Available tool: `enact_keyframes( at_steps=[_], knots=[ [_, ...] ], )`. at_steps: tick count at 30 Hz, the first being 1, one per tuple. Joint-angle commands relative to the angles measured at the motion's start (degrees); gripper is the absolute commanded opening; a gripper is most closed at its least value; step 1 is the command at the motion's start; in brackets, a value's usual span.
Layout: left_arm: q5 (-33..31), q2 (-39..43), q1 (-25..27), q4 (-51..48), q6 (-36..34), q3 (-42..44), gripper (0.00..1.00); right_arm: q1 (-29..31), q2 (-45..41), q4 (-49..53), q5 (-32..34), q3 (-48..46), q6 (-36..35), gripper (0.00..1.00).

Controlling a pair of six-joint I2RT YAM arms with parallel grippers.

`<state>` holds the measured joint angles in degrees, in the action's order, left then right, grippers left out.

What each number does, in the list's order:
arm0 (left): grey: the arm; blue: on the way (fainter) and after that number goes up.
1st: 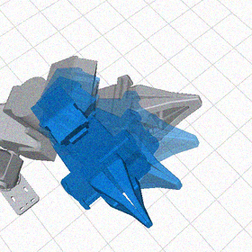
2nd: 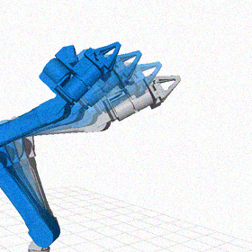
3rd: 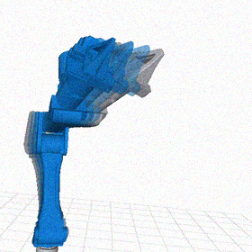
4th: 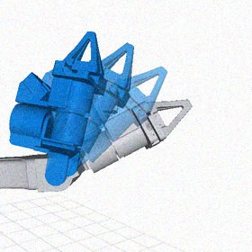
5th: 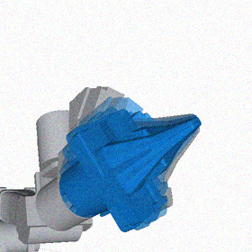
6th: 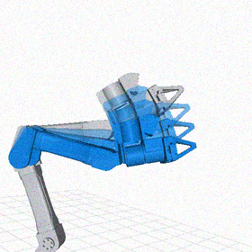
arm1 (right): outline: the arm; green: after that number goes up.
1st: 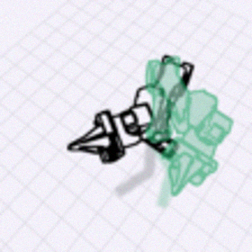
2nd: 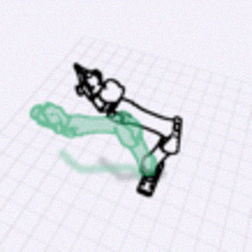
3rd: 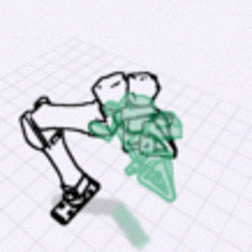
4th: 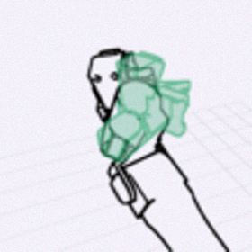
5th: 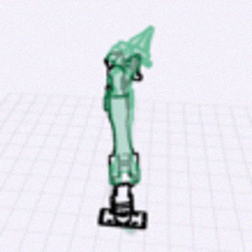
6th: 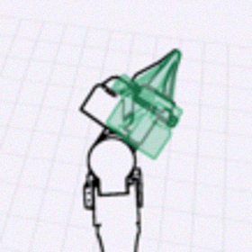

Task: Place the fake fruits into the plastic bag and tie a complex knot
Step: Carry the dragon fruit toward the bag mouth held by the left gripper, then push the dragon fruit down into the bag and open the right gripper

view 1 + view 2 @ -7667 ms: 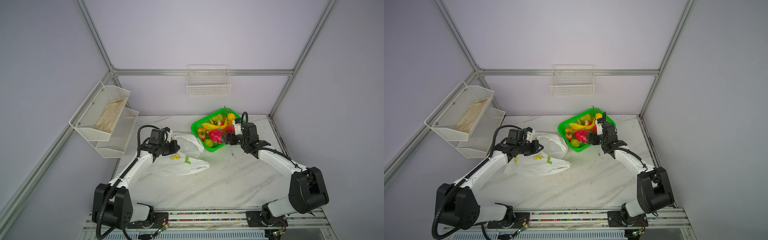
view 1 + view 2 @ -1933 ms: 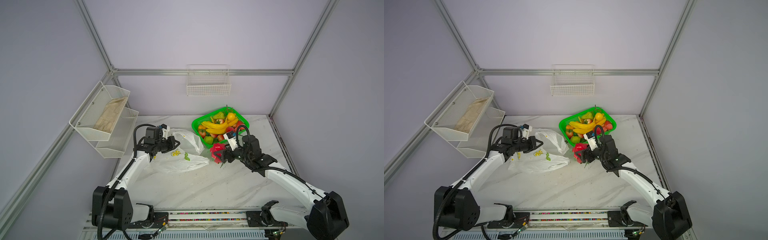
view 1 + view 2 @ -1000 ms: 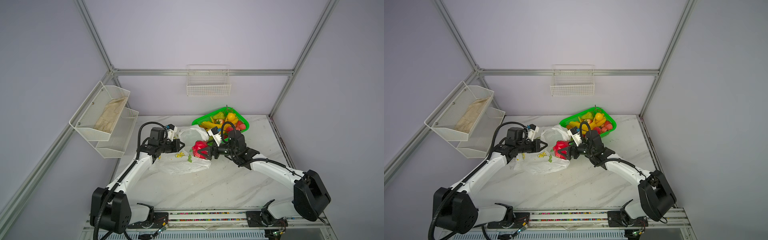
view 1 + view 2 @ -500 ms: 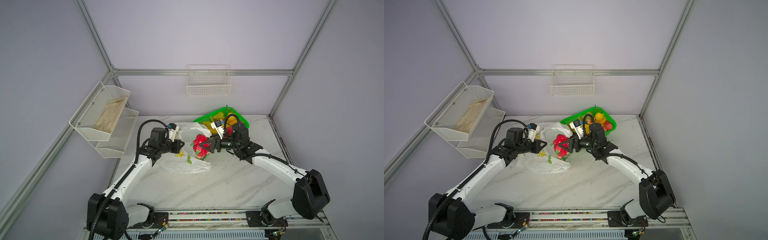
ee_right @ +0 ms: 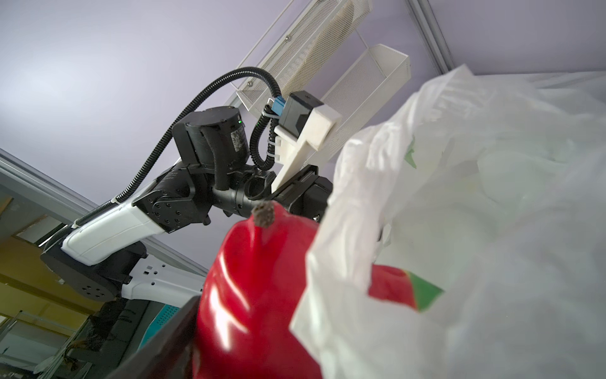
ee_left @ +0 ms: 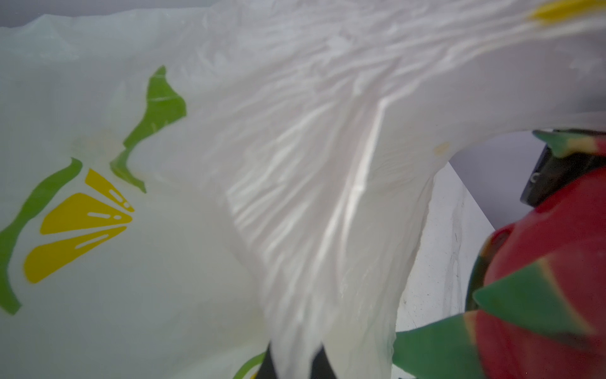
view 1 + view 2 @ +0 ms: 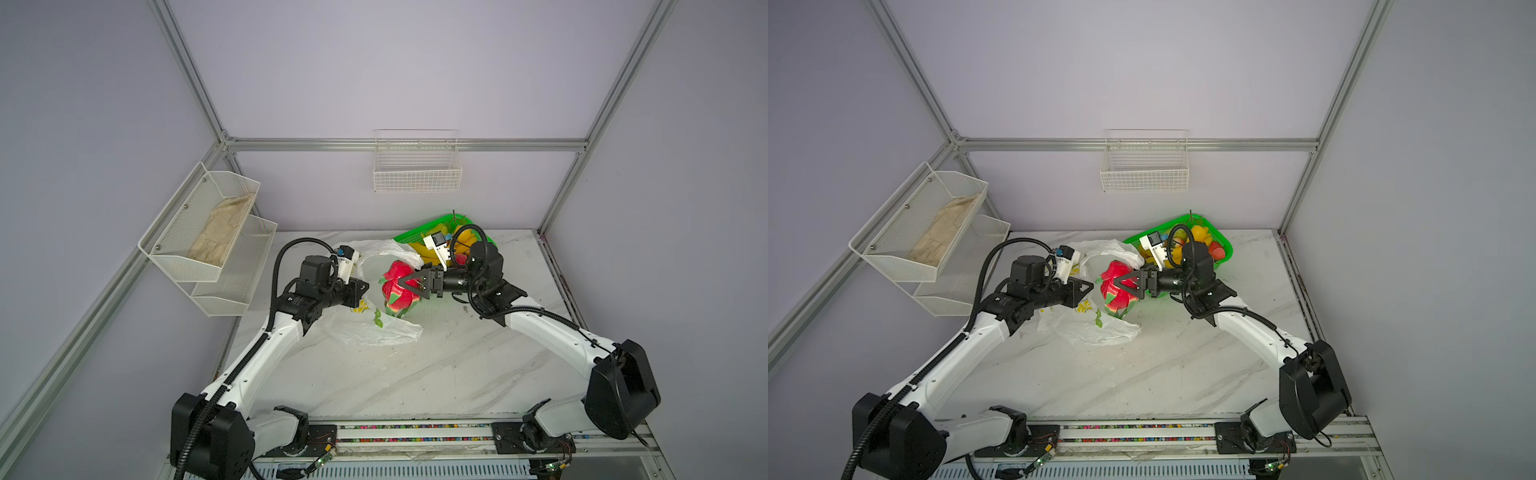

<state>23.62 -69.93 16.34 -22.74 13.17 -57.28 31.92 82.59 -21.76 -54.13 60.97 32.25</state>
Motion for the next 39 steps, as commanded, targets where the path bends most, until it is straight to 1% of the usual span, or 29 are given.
enact_keyframes(
  at_steps=[1,4,8,10,13,14,16,19,21,22,25,27,32,36,39],
  knots=[
    [0.3,1.6,0.8,2.5,-2.5,1.5,0.00,-0.6,-1.2,-11.1,2.0,0.0,5.8,0.24],
    [0.4,1.6,1.2,2.5,-2.8,1.7,0.00,-0.6,-0.3,-16.7,5.1,-1.0,9.5,0.24],
    [0.6,2.0,1.4,2.9,-2.6,1.9,0.00,-0.6,0.4,-19.7,10.0,-2.8,10.2,0.23],
    [0.9,2.1,1.4,3.2,-2.2,1.9,0.00,-0.6,0.3,-20.5,12.5,-3.6,9.5,0.23],
    [2.0,2.0,1.4,3.6,-1.8,2.0,0.00,-0.7,0.4,-23.9,14.3,-5.6,11.7,0.23],
    [2.0,2.1,1.4,3.7,-1.7,2.0,0.00,-0.7,0.5,-25.9,14.1,-6.3,12.9,0.23],
    [1.3,2.2,1.4,3.6,-1.5,2.0,0.00,-1.0,1.0,-27.8,11.8,-6.4,14.2,0.23],
    [0.0,2.4,1.4,3.3,-1.2,1.9,0.00,-1.8,1.3,-27.0,4.8,-6.0,13.8,0.25],
    [-0.2,2.3,1.4,2.9,-1.3,1.6,0.00,-2.4,0.5,-24.4,1.2,-6.1,12.5,0.25],
    [-0.3,2.2,1.4,2.8,-1.2,1.5,0.00,-3.1,-0.4,-21.4,0.1,-6.2,10.5,0.25],
    [-0.4,2.2,1.3,2.7,-1.3,1.4,0.00,-3.8,-3.1,-13.9,-0.7,-6.0,5.3,0.25],
    [-0.7,2.1,1.4,2.7,-1.2,1.5,0.00,-4.0,-3.6,-12.5,-1.4,-5.8,4.5,0.26],
    [-1.4,2.1,1.4,2.8,-1.6,1.7,0.00,-3.9,-3.2,-15.7,-2.9,-5.6,8.5,0.26],
    [-2.0,2.1,1.4,3.1,-1.8,2.2,0.00,-4.0,-2.3,-23.5,-4.0,-6.5,15.0,0.26],
    [-1.5,1.9,1.4,3.5,-1.7,2.2,0.00,-3.9,-1.7,-26.8,-3.6,-6.9,17.8,0.26]
  ],
)
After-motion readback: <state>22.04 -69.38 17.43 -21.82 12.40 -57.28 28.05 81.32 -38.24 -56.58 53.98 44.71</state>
